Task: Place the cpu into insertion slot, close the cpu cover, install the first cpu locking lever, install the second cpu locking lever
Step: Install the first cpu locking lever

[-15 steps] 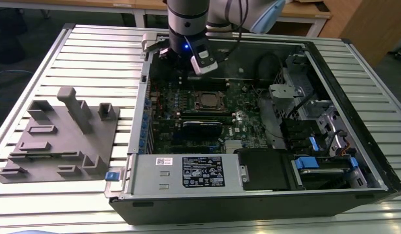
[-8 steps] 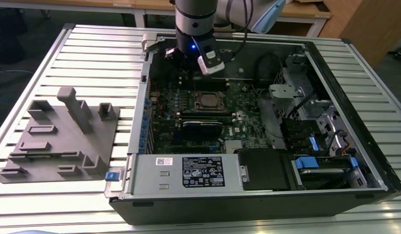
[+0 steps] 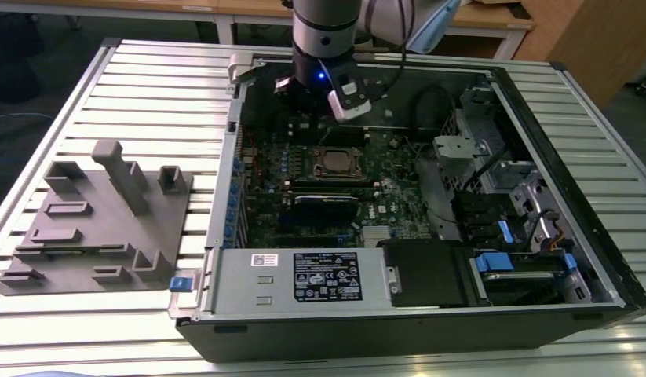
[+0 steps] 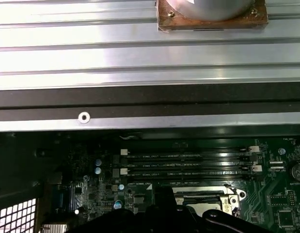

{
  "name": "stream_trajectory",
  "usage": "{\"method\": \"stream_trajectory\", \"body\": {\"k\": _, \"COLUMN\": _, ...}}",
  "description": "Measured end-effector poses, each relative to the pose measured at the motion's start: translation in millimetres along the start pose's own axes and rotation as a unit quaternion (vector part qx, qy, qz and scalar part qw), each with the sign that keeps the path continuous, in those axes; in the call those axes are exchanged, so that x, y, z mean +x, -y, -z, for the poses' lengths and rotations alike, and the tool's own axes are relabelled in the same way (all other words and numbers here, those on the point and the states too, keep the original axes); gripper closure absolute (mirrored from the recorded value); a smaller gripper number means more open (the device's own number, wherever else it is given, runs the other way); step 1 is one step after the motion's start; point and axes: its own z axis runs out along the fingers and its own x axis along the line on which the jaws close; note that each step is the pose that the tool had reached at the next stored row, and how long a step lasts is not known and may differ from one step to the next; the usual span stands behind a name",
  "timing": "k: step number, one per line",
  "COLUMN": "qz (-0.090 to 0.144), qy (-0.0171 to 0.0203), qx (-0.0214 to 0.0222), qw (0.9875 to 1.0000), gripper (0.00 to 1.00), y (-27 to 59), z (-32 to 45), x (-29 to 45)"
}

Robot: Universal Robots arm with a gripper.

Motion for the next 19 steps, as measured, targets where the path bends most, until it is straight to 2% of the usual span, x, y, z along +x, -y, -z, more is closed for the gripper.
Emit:
{"method": "stream_trajectory", "body": {"k": 9, "qz": 0.0, "qy": 0.0, "qx": 0.0, "qw": 1.0, "gripper": 0.89, "y": -0.4, "z": -0.3, "x": -9.4}}
{"method": "stream_trajectory", "body": {"k": 17, "qz": 0.0, "qy": 0.0001, "qx": -0.0001, "qw": 1.0, "gripper": 0.89, "y": -0.4, "z": -0.4, "x": -10.0}}
{"method": "stream_trajectory", "body": {"k": 19, "qz": 0.0, "qy": 0.0015, "qx": -0.0001, "qw": 1.0, "gripper": 0.89, "y": -0.3, "z": -0.9, "x": -10.0}}
